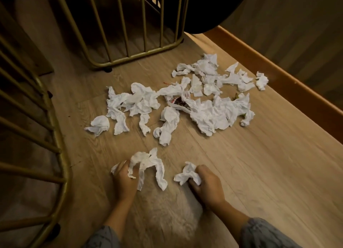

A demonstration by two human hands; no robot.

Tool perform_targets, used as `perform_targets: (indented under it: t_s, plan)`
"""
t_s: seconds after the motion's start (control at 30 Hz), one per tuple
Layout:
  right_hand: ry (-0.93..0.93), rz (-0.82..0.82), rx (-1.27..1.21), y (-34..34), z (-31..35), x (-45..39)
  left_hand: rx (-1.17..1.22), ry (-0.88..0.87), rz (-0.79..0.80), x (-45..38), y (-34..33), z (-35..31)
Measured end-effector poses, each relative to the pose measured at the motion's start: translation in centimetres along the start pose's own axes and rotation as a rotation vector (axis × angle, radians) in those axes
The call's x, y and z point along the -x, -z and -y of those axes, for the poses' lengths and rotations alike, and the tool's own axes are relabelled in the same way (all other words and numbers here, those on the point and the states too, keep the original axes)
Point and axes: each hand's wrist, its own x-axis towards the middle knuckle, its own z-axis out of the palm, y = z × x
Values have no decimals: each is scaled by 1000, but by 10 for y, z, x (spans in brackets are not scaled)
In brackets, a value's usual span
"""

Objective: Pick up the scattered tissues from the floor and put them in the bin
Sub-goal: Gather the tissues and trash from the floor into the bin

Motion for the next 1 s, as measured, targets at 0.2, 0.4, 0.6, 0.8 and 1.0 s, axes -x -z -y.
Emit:
perform_targets:
  t_s: [0.2, 0.4, 0.6, 0.8, 1.0]
  plan:
    - [-114, -142, -193, 30, 12, -25, 320, 432, -94, -24, -10, -45]
    - [-41, -190, -276, 84, 39, -61, 464, 338, 165, -58, -21, -127]
    - [215, -259, -146, 208, 56, -108, 356, -94, 422, -102, -19, -226]
    - [119, -516, -330, 302, 48, -126, 302, -21, 594, -126, -31, -351]
    - [-179, -849, -601, 358, -3, -105, 323, -164, 475, -83, -72, -459]
